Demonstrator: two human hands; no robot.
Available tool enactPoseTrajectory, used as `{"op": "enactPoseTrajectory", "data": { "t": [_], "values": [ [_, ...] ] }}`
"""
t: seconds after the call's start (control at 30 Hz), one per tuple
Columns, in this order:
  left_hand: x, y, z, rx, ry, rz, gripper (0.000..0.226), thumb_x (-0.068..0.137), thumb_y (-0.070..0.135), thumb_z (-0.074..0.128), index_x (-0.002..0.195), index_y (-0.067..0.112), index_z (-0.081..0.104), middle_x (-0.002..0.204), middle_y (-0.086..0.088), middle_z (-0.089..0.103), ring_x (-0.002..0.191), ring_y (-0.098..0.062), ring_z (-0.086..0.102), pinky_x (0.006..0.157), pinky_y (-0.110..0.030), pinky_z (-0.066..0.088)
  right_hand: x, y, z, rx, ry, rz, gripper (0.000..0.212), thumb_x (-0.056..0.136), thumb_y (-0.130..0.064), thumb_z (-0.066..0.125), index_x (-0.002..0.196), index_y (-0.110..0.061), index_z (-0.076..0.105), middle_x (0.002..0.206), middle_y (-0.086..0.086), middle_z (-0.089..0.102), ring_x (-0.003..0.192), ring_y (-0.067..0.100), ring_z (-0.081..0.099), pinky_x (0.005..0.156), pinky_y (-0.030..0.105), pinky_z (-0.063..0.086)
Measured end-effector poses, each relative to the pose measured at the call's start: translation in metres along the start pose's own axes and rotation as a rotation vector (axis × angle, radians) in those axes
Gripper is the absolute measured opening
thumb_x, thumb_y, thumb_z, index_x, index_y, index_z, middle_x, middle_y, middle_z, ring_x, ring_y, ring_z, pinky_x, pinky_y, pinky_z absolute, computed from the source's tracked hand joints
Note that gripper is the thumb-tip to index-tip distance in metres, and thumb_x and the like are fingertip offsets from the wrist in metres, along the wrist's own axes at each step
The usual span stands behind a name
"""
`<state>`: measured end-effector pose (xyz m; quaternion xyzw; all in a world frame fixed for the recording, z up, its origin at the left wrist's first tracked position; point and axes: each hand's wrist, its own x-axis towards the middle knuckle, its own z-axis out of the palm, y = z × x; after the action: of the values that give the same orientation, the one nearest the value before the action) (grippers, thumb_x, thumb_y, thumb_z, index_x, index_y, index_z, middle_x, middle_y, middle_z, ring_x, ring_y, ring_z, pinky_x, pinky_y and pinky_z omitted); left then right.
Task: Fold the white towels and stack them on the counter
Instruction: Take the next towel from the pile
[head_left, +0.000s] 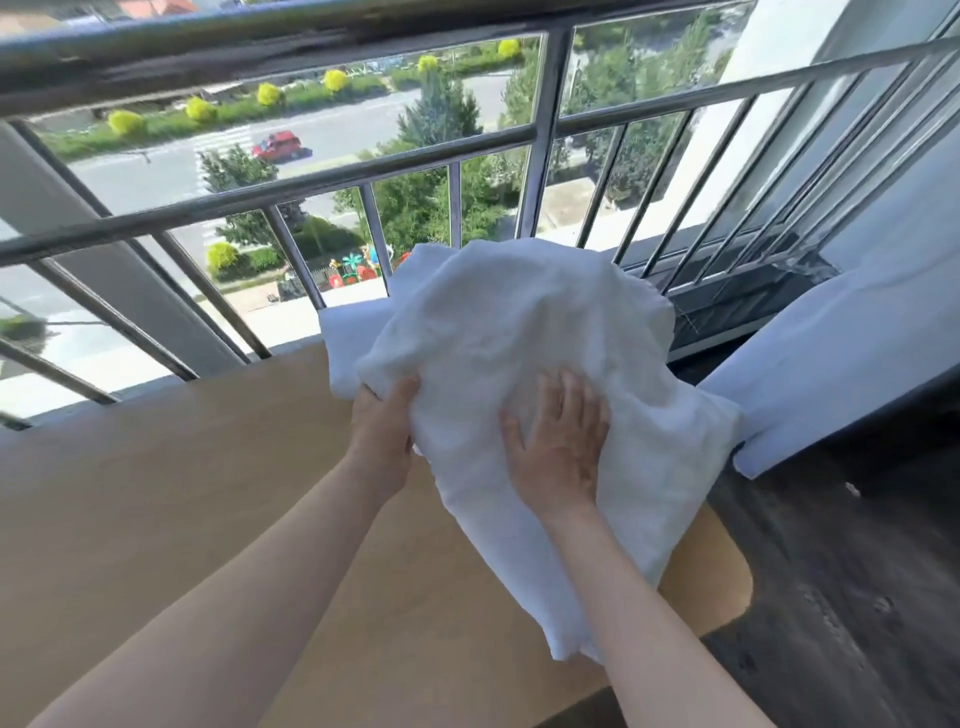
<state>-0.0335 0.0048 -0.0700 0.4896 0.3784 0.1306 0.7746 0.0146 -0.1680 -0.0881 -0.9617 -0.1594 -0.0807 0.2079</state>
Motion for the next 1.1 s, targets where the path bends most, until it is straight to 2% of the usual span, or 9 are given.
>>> {"op": "enactPoseTrajectory", "data": {
  "t": [0.13,0.23,0.33,0.5,0.63,0.7,0.83,0.93,1.1],
  "values": [
    [0.002,-0.004,0.008,0.005,0.070,0.026,0.039,0.097,0.036,0.064,0.132,0.021,0.055,0.122,-0.004,0.069,0.105,-0.024,0.070,0.070,-0.037,0.060,0.037,0.019,-0.006,-0.092,-0.016,0.020,0.062,0.096,-0.043,0.053,0.146,-0.008,0.040,0.154,0.017,0.032,0.146,0.037,0.021,0.118,0.055,0.015],
    [0.005,-0.009,0.014,0.043,0.107,0.059,0.048,0.096,0.048,0.060,0.135,0.022,0.053,0.125,-0.006,0.067,0.111,-0.026,0.067,0.083,-0.047,0.060,0.060,0.029,-0.007,-0.093,-0.028,0.135,0.068,0.097,-0.048,0.050,0.151,-0.012,0.030,0.157,0.021,0.025,0.144,0.043,0.020,0.115,0.055,0.017],
    [0.006,-0.011,0.018,0.024,0.141,0.083,0.045,0.098,0.047,0.057,0.135,0.021,0.053,0.124,-0.005,0.067,0.110,-0.024,0.067,0.088,-0.047,0.059,0.070,0.029,-0.005,-0.077,0.002,0.209,0.072,0.096,-0.047,0.053,0.152,-0.010,0.028,0.145,0.022,0.039,0.131,0.041,0.036,0.105,0.051,0.028],
    [0.008,-0.010,0.021,-0.010,0.167,0.054,0.029,0.096,0.053,0.056,0.114,0.031,0.060,0.100,0.009,0.071,0.081,-0.006,0.072,0.058,-0.027,0.058,0.077,0.027,-0.003,-0.023,0.048,0.288,0.056,0.098,-0.034,0.056,0.140,0.000,0.042,0.126,0.022,0.051,0.117,0.040,0.046,0.096,0.046,0.032],
    [0.007,-0.002,0.021,0.002,0.186,0.018,0.026,0.093,0.062,0.054,0.099,0.037,0.061,0.082,0.018,0.072,0.069,-0.001,0.071,0.050,-0.020,0.054,0.083,0.025,-0.008,0.018,0.067,0.277,0.035,0.099,-0.025,0.053,0.124,0.000,0.052,0.122,0.022,0.054,0.115,0.040,0.048,0.096,0.044,0.032],
    [0.006,0.002,0.019,0.025,0.190,0.003,0.037,0.090,0.068,0.052,0.102,0.036,0.066,0.089,0.016,0.074,0.083,-0.008,0.072,0.058,-0.025,0.057,0.082,0.023,-0.011,0.022,0.092,0.275,0.032,0.099,-0.023,0.052,0.118,0.003,0.054,0.119,0.023,0.055,0.113,0.041,0.049,0.095,0.045,0.032],
    [-0.001,0.013,0.012,-0.005,0.150,-0.036,0.066,0.079,0.081,0.054,0.118,0.030,0.069,0.114,0.002,0.073,0.104,-0.024,0.070,0.092,-0.049,0.056,0.073,0.008,-0.019,0.083,0.244,0.229,0.020,0.098,-0.013,0.051,0.100,0.006,0.058,0.105,0.026,0.059,0.101,0.043,0.055,0.087,0.049,0.038],
    [-0.010,0.024,0.005,-0.071,0.067,-0.106,0.091,0.059,0.092,0.059,0.123,0.028,0.068,0.119,-0.002,0.072,0.108,-0.029,0.069,0.098,-0.055,0.052,0.069,-0.006,-0.028,0.142,0.319,0.166,0.020,0.098,-0.010,0.046,0.096,0.007,0.057,0.097,0.027,0.061,0.091,0.044,0.058,0.080,0.048,0.041],
    [-0.027,0.045,-0.016,-0.198,-0.063,-0.120,0.104,0.055,0.087,0.068,0.134,0.019,0.062,0.134,-0.011,0.064,0.118,-0.036,0.064,0.102,-0.060,0.047,0.058,-0.034,-0.046,0.244,0.332,0.042,0.038,0.101,-0.027,0.031,0.096,0.002,0.056,0.089,0.022,0.064,0.081,0.043,0.061,0.065,0.045,0.041]
  ]
}}
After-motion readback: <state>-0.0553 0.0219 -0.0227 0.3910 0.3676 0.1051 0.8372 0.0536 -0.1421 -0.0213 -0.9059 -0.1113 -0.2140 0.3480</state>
